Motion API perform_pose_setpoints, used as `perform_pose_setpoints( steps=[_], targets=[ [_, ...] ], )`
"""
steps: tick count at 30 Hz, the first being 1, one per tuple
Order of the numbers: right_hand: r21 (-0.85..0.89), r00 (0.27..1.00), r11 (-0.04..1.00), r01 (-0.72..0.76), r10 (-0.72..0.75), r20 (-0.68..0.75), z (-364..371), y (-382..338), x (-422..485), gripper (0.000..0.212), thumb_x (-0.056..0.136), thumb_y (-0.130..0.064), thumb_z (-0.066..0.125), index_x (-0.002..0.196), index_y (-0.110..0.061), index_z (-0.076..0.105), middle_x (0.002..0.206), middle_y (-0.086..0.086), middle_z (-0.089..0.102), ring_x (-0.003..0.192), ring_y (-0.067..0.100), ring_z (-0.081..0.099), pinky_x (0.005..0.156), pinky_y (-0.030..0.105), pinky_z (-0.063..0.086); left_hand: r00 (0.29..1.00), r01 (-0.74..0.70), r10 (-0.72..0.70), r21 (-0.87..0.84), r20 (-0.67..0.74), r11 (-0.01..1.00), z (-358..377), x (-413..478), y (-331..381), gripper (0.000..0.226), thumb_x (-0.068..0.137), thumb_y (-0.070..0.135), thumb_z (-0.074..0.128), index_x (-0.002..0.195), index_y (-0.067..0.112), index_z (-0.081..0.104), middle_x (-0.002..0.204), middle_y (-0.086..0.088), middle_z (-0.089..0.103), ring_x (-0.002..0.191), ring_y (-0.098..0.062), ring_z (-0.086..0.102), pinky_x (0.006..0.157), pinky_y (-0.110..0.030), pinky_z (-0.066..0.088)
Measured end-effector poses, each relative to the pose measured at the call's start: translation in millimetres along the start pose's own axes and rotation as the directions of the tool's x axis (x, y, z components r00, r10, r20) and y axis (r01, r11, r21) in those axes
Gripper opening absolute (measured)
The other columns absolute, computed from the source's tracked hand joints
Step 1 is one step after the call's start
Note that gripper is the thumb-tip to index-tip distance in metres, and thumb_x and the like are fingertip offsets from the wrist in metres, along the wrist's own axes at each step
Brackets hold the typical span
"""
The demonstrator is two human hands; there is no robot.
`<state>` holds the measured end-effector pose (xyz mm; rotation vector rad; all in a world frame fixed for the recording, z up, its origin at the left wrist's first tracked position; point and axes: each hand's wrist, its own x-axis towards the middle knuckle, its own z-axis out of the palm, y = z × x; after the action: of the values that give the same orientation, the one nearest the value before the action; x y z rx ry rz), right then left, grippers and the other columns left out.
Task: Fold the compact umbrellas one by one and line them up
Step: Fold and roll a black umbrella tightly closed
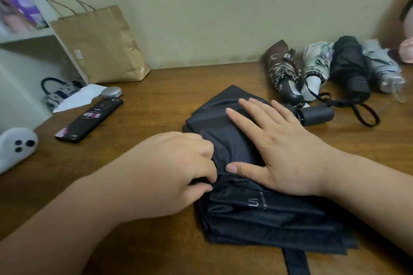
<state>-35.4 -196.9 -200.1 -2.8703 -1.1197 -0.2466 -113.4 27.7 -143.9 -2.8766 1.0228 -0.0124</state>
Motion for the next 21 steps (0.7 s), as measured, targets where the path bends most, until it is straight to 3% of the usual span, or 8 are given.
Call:
perform_pose_setpoints(
  steps=[3,8,11,14,16,18,21],
  targets=[
    [-0.002,0.998,1.0,0.03,-0.03,0.05,-4,0,-1,0.12,0.065,-0.104,0.012,0.158,-0.036,-0.021,0.171,0.004,-0.01,0.157,0.02,-0.013,0.127,0.05,-0.001,0.994,0.051,-0.059,-0.076,-0.094,0.996,14,-12,-2,0.022,0.096,0.039,0.052,0.089,0.032,0.072,0.085,0.018,0.056,0.078,-0.004,0.052,0.067,-0.03,0.052],
    [0.021,0.997,0.999,0.029,-0.03,0.074,-6,1,-1,0.133,0.053,-0.109,0.02,0.155,-0.038,-0.027,0.17,0.002,-0.014,0.156,0.018,-0.017,0.126,0.049,-0.005,0.975,0.161,-0.178,-0.132,-0.132,0.978,21,-18,8,0.02,0.1,0.042,0.042,0.088,0.036,0.057,0.088,0.021,0.047,0.083,0.0,0.045,0.074,-0.019,0.039],
    [0.015,0.996,0.999,0.03,-0.031,0.08,-6,2,-1,0.133,0.053,-0.109,0.02,0.154,-0.037,-0.028,0.17,0.002,-0.016,0.155,0.018,-0.019,0.126,0.049,-0.006,0.973,0.21,-0.221,-0.152,-0.058,0.966,24,-18,12,0.018,0.104,0.041,0.045,0.088,0.04,0.051,0.089,0.021,0.044,0.088,0.0,0.042,0.075,-0.016,0.035],
    [-0.021,0.995,0.999,0.037,-0.035,0.094,-7,1,-3,0.128,0.057,-0.107,0.015,0.154,-0.036,-0.029,0.169,0.005,-0.019,0.155,0.021,-0.022,0.126,0.05,-0.008,0.939,0.339,-0.343,-0.233,0.025,0.911,19,-19,16,0.018,0.1,0.047,0.053,0.086,0.036,0.058,0.086,0.018,0.051,0.088,-0.001,0.049,0.074,-0.019,0.039],
    [-0.047,0.994,0.998,0.041,-0.036,0.106,-7,-1,-4,0.124,0.06,-0.106,0.011,0.155,-0.035,-0.028,0.168,0.007,-0.022,0.154,0.024,-0.025,0.125,0.052,-0.01,0.869,0.456,-0.495,-0.419,0.018,0.785,13,-17,20,0.025,0.09,0.057,0.064,0.082,0.034,0.065,0.074,0.014,0.059,0.069,-0.003,0.054,0.063,-0.021,0.042],
    [-0.064,0.993,0.997,0.044,-0.036,0.117,-7,-2,-4,0.121,0.063,-0.105,0.008,0.155,-0.035,-0.028,0.168,0.009,-0.024,0.153,0.025,-0.026,0.125,0.052,-0.011,0.761,0.519,-0.647,-0.65,0.056,0.555,10,-9,26,0.031,0.084,0.061,0.069,0.083,0.03,0.069,0.06,0.009,0.06,0.052,-0.002,0.051,0.056,-0.025,0.043],
    [-0.082,0.991,0.995,0.048,-0.037,0.129,-8,-3,-4,0.12,0.065,-0.105,0.006,0.155,-0.034,-0.029,0.167,0.009,-0.026,0.153,0.025,-0.028,0.125,0.052,-0.012,0.682,0.571,-0.725,-0.687,0.093,0.45,12,7,32,0.036,0.086,0.061,0.068,0.081,0.025,0.074,0.055,0.002,0.065,0.047,-0.003,0.052,0.056,-0.026,0.045]
  ],
)
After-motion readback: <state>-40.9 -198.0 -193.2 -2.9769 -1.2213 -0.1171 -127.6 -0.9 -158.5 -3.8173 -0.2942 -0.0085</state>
